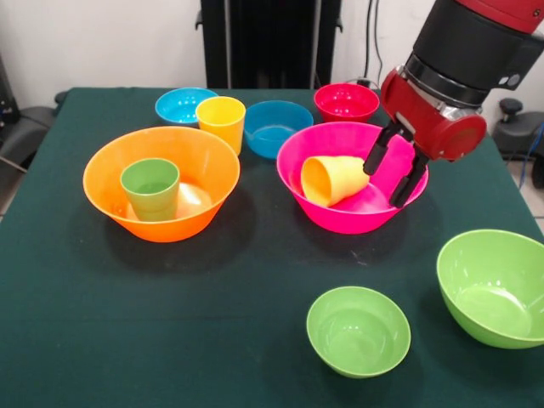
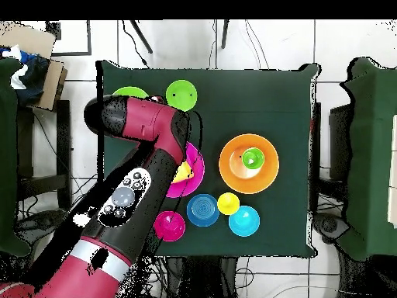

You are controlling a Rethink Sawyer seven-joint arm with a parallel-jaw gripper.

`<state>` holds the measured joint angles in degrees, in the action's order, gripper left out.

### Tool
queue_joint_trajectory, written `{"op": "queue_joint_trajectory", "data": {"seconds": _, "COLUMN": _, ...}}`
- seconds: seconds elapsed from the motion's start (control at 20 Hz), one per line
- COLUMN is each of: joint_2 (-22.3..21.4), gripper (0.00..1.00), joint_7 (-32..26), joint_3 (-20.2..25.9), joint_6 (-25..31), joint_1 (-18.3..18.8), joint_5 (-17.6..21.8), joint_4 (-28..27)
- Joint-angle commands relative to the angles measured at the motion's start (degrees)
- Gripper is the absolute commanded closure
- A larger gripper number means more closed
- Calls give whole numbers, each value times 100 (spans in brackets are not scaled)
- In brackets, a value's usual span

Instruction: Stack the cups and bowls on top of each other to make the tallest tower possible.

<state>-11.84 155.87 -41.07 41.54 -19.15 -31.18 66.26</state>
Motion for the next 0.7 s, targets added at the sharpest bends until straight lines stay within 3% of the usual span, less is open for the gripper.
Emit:
{"op": "queue_joint_trajectory", "data": {"seconds": 0.05, "joint_2": 224, "gripper": 0, "joint_7": 1351, "joint_3": 367, "joint_6": 11, "joint_1": -81, "joint_5": -97, "joint_4": -180}}
{"op": "queue_joint_trajectory", "data": {"seconds": 0.7, "joint_2": 186, "gripper": 0, "joint_7": 1179, "joint_3": 365, "joint_6": -60, "joint_1": -79, "joint_5": -204, "joint_4": -46}}
